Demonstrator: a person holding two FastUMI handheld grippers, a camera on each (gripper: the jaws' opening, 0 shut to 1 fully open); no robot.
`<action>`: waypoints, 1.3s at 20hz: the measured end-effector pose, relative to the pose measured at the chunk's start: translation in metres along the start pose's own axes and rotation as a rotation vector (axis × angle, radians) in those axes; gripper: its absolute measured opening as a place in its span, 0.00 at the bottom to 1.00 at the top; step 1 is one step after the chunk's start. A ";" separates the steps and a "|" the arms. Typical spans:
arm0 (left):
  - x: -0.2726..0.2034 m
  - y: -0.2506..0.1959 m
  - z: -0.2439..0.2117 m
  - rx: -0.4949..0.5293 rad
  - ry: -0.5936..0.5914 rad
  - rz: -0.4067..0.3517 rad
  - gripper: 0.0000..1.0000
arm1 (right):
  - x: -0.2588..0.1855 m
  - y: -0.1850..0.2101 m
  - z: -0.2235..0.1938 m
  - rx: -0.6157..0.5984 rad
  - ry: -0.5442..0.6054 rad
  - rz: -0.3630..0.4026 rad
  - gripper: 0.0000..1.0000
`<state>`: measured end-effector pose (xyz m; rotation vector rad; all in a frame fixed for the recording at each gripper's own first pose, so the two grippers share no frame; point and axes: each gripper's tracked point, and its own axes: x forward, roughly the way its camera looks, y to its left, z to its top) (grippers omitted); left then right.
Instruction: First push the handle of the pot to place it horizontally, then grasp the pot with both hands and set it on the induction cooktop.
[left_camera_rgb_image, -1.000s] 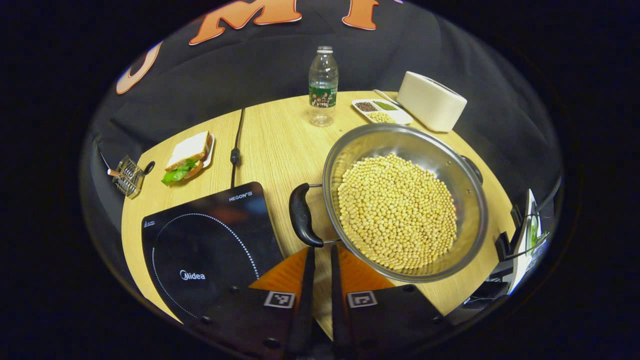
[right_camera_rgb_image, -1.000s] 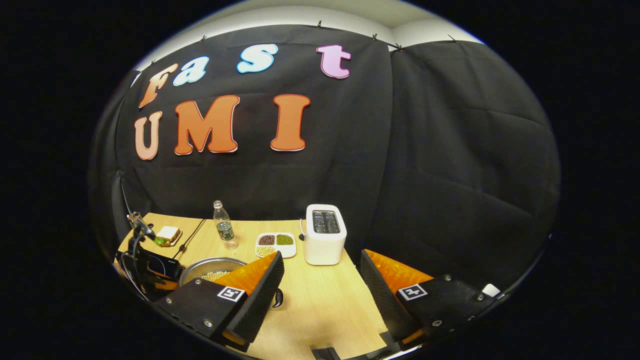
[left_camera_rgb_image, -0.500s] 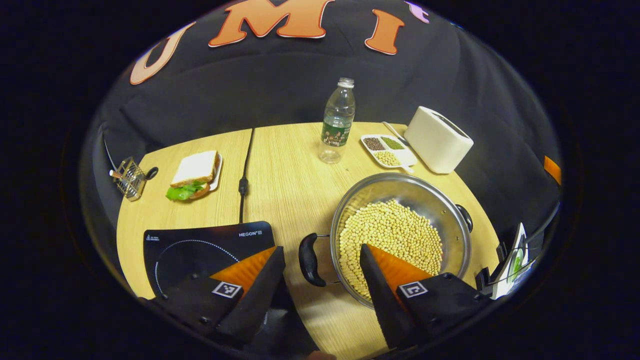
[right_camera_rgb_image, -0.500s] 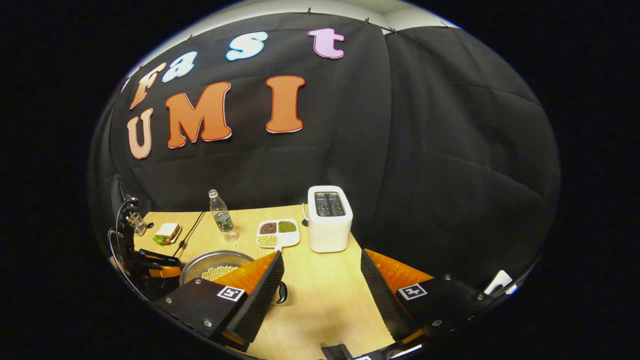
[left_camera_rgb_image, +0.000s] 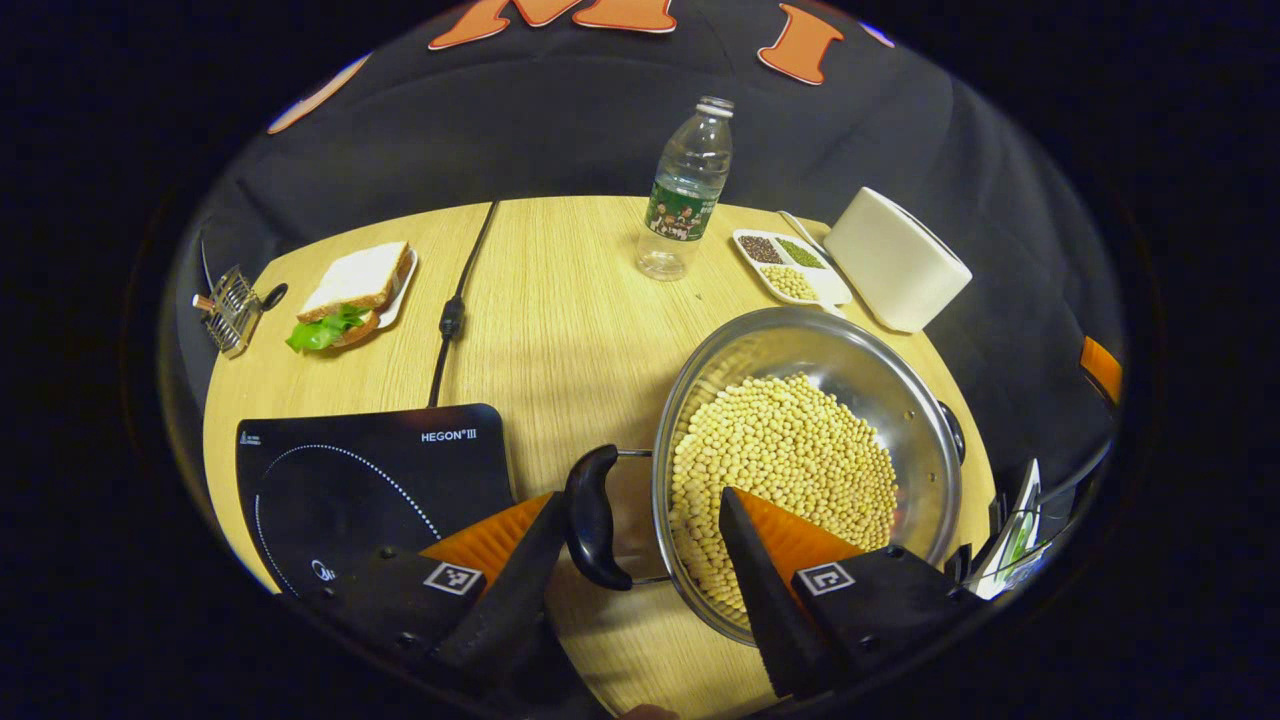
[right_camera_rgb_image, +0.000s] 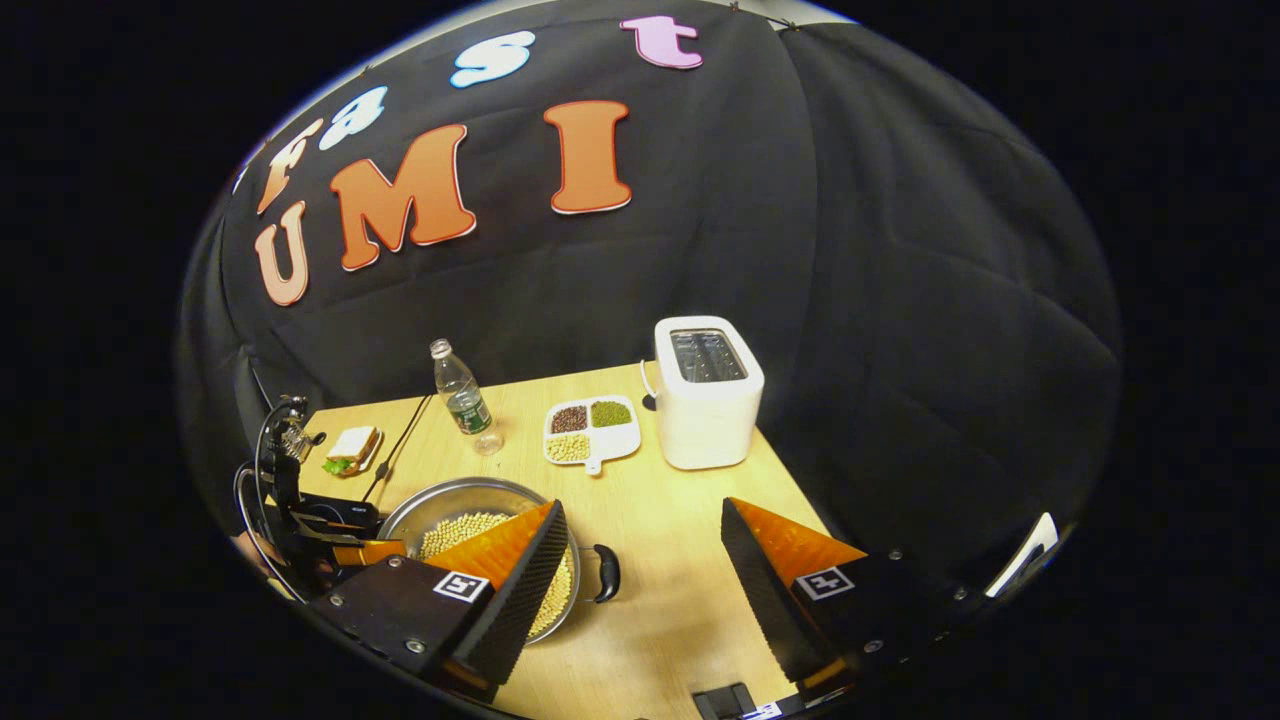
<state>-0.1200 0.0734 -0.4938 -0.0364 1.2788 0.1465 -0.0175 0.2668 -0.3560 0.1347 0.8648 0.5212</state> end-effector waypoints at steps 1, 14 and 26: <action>0.002 0.000 0.001 -0.001 -0.006 0.005 0.99 | 0.009 0.004 -0.010 0.006 0.024 0.009 0.96; 0.022 0.015 0.013 0.016 -0.050 0.059 0.84 | 0.076 0.034 -0.123 0.018 0.281 -0.048 0.92; 0.029 0.012 0.010 0.085 -0.031 0.116 0.69 | 0.089 0.046 -0.149 0.166 0.316 -0.054 0.57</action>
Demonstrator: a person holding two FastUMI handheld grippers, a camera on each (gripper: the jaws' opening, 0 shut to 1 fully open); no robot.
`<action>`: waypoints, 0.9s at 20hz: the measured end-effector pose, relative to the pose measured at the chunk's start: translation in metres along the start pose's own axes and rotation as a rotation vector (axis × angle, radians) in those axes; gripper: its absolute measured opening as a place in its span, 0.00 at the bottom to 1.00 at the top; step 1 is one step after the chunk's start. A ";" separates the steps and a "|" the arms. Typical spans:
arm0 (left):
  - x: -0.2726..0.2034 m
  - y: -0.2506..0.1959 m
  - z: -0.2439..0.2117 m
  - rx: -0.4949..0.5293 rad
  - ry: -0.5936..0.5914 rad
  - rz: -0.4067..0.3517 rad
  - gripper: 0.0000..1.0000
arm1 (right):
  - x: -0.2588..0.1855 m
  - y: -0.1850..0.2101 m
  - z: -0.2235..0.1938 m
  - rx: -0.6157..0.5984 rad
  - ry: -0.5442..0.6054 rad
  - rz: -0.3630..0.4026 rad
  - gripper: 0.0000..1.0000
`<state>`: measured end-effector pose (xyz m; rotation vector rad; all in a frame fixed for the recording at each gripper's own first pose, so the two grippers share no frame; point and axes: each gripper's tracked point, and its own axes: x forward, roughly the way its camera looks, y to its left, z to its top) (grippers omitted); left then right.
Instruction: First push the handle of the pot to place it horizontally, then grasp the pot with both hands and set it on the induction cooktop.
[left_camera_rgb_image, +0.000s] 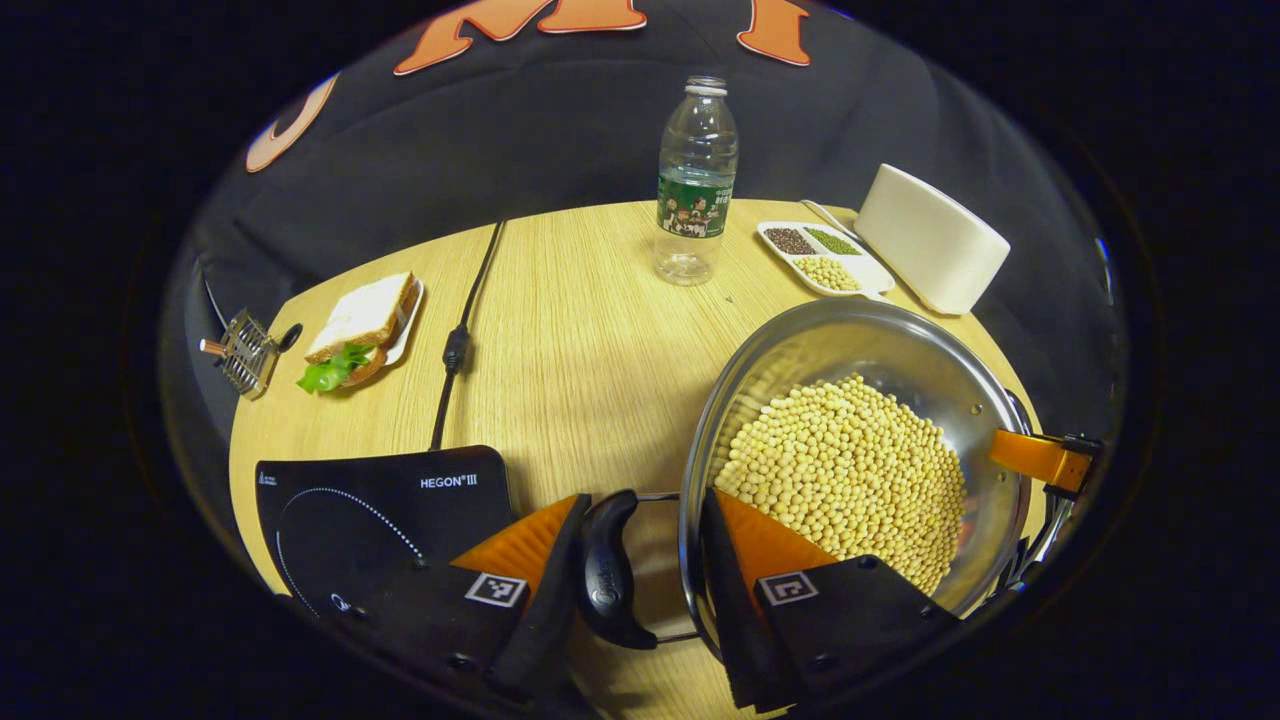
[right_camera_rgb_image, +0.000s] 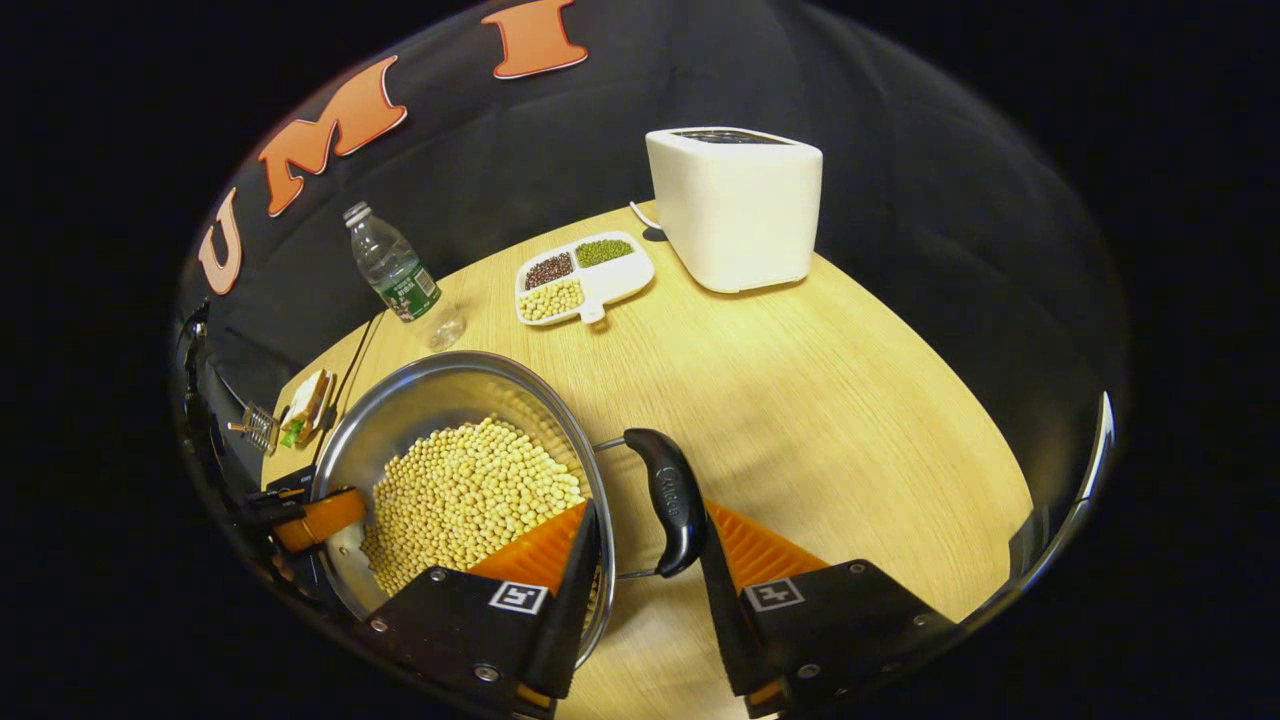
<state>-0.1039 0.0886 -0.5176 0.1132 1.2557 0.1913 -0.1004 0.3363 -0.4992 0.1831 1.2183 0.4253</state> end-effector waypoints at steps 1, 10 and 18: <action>-0.002 0.001 0.001 0.001 0.000 0.008 0.67 | 0.000 0.001 0.000 0.004 0.009 -0.004 0.56; -0.042 0.022 0.023 -0.008 -0.087 0.058 0.65 | -0.036 0.023 0.017 -0.025 -0.047 0.015 0.46; -0.105 0.064 0.045 -0.102 -0.170 0.108 0.65 | -0.082 0.081 0.048 -0.101 -0.139 0.078 0.46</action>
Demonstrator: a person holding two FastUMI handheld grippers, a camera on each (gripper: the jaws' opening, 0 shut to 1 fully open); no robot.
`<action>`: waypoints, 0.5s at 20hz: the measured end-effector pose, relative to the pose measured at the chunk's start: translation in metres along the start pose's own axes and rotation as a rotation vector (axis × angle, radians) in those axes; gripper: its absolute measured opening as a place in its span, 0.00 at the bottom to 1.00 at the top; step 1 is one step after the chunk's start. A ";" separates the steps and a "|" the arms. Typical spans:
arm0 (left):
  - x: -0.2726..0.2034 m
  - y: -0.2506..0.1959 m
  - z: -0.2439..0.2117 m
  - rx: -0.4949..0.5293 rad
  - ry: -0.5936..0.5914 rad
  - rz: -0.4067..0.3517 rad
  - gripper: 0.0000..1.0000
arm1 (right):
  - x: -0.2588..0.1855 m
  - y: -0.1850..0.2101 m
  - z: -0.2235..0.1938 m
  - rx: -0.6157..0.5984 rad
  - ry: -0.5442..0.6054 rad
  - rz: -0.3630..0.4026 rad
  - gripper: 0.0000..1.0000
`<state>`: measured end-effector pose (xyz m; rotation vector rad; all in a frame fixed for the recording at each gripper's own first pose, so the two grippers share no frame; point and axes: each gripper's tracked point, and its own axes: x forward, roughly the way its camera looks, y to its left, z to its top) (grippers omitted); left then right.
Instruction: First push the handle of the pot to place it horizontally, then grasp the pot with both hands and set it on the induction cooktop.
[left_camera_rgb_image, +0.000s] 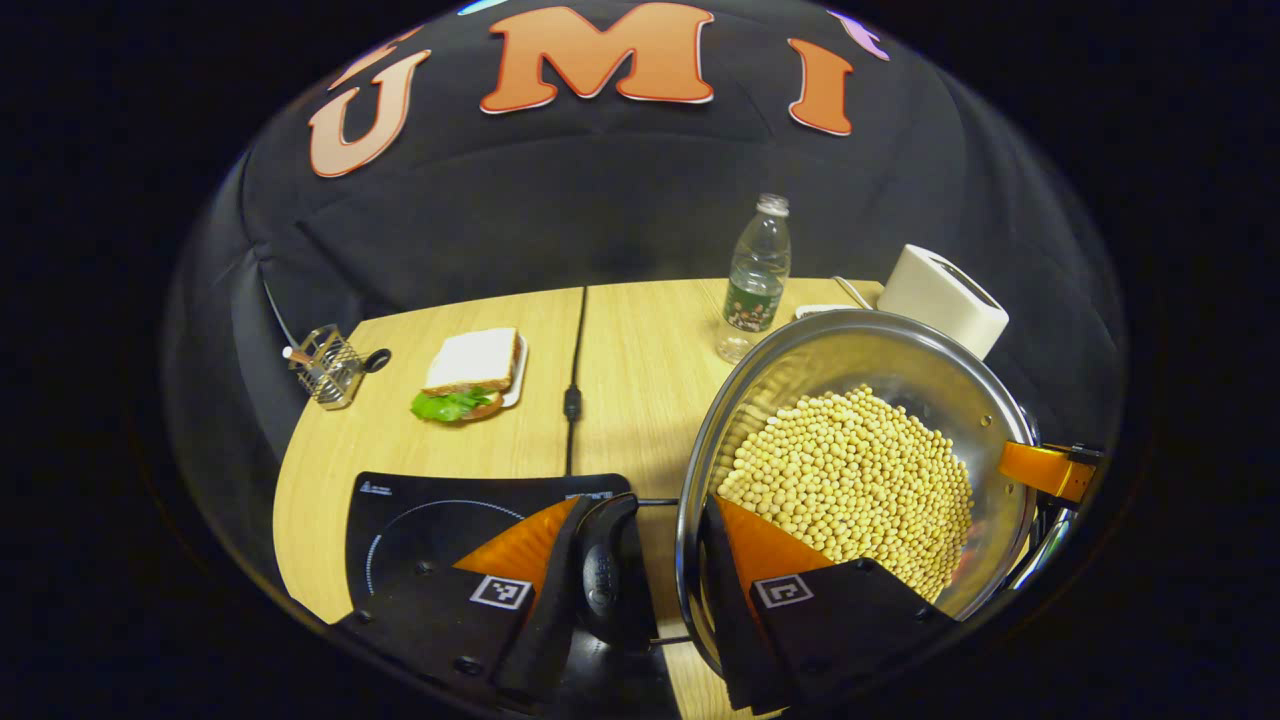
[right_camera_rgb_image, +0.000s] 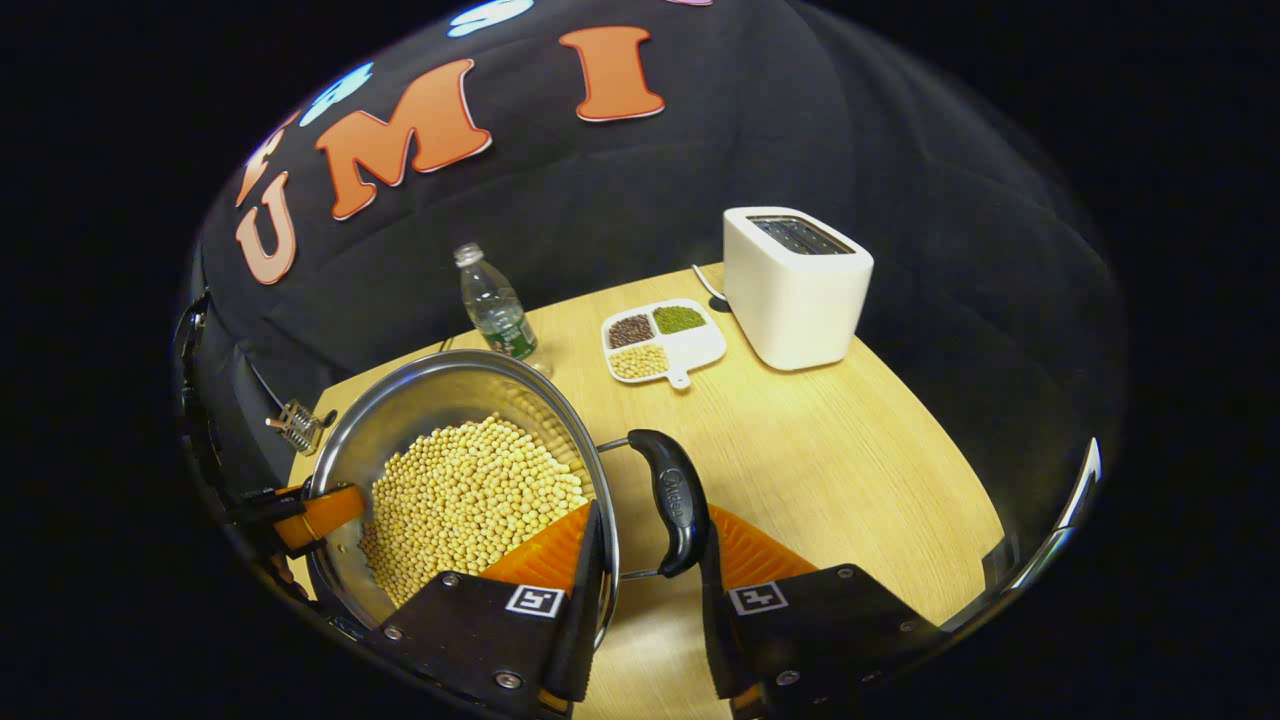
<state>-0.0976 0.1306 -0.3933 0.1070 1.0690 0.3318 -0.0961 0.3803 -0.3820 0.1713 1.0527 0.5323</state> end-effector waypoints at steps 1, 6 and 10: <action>-0.009 0.009 0.002 -0.010 -0.012 0.013 0.67 | -0.003 0.010 0.005 -0.006 -0.010 0.014 0.46; -0.041 0.054 0.020 -0.050 -0.054 0.079 0.66 | -0.016 0.059 0.019 -0.047 -0.043 0.087 0.46; -0.067 0.091 0.025 -0.096 -0.076 0.131 0.66 | -0.024 0.101 0.030 -0.096 -0.069 0.142 0.45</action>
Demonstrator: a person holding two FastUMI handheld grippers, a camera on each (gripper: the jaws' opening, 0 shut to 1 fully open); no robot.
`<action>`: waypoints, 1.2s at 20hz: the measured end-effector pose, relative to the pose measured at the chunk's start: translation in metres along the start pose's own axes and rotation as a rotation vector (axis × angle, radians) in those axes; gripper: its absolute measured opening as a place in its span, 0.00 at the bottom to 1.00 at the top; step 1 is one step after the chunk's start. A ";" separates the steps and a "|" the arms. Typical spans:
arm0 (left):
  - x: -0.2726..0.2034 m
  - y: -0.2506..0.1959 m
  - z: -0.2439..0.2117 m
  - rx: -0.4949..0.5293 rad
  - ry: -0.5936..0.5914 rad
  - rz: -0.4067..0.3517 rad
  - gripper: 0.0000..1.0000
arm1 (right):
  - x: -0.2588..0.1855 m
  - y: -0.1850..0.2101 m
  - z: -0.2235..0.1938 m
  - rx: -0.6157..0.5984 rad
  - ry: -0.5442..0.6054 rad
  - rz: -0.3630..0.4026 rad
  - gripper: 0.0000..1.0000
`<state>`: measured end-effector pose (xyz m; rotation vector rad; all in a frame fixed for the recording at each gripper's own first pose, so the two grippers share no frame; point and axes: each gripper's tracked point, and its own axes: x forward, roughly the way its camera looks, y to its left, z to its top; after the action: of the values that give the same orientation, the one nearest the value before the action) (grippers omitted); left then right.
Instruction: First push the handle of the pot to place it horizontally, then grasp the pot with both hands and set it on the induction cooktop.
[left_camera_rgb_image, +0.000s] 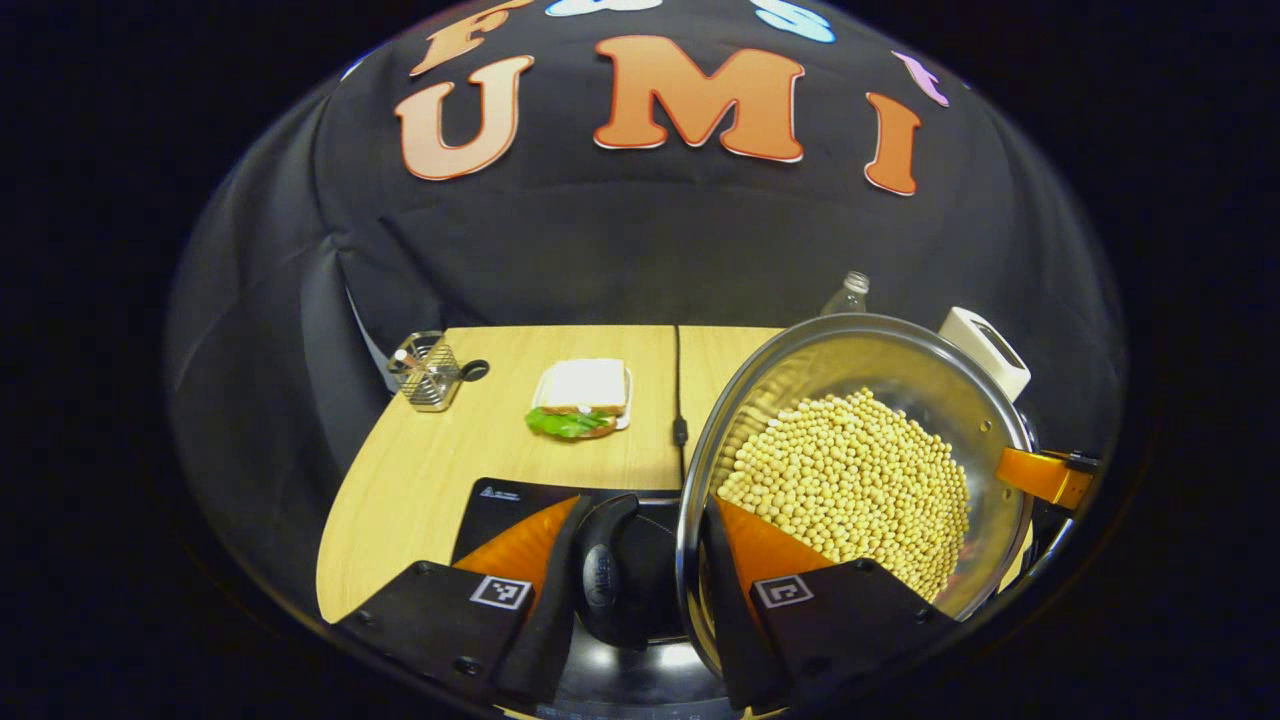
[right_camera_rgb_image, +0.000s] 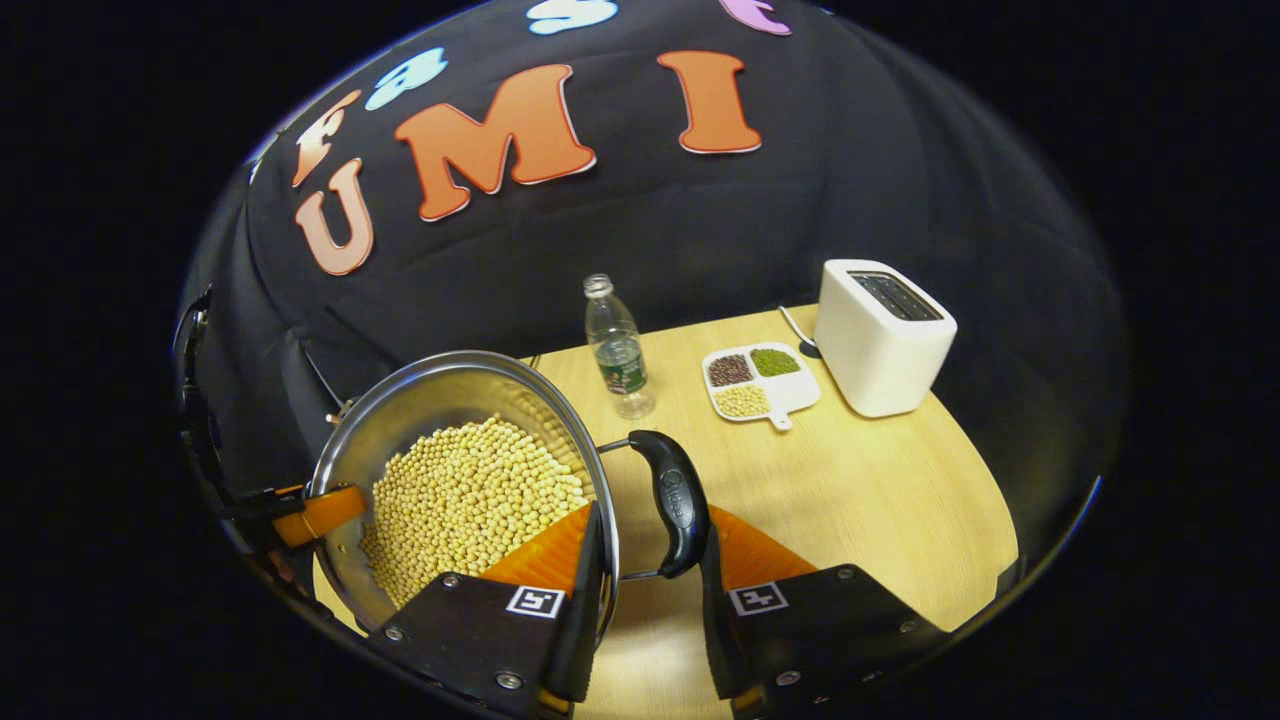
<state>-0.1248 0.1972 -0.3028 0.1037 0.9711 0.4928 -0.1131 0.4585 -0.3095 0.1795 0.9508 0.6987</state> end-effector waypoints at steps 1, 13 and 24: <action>-0.005 0.007 0.004 -0.013 -0.004 0.012 0.67 | 0.000 0.009 0.002 -0.012 -0.002 0.015 0.46; -0.026 0.100 -0.007 -0.085 -0.013 0.129 0.65 | 0.010 0.098 -0.004 -0.097 0.033 0.128 0.46; -0.018 0.134 -0.028 -0.114 0.074 0.171 0.67 | 0.037 0.149 -0.048 -0.120 0.125 0.153 0.46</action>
<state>-0.2038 0.3036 -0.2649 0.0667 1.0086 0.7125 -0.2072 0.5879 -0.2983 0.1044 1.0180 0.9136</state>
